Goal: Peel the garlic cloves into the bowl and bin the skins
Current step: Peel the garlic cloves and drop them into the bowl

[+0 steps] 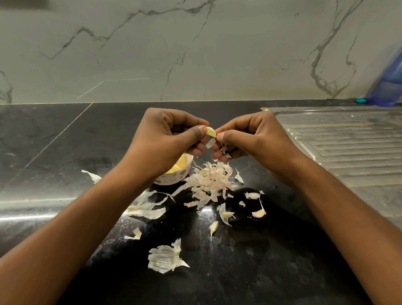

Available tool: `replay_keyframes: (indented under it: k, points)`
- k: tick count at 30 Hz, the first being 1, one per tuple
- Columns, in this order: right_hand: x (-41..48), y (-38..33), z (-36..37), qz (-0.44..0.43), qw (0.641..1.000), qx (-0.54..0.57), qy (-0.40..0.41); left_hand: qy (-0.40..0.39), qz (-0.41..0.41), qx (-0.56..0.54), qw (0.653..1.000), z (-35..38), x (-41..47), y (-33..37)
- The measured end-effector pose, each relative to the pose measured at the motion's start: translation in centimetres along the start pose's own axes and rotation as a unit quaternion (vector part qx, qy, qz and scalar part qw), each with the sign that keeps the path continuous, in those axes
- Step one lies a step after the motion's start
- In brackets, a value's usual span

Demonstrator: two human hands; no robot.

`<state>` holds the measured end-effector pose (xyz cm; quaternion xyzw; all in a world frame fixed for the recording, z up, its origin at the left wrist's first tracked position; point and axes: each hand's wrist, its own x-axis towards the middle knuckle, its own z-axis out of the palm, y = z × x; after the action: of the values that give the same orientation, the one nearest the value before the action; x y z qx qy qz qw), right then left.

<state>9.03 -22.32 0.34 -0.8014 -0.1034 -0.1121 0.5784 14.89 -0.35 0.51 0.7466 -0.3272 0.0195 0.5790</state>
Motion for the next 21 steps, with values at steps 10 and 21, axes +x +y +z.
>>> replay_keyframes:
  k: [10,21]
  points:
    - [-0.11,-0.12,-0.28,0.011,0.999,-0.032,-0.034,-0.018,0.072,0.118,0.990,0.06,-0.12,-0.18]
    - [-0.13,-0.12,-0.05,-0.011,0.999,-0.034,-0.008,-0.025,0.030,0.012,0.999,0.09,-0.09,0.03]
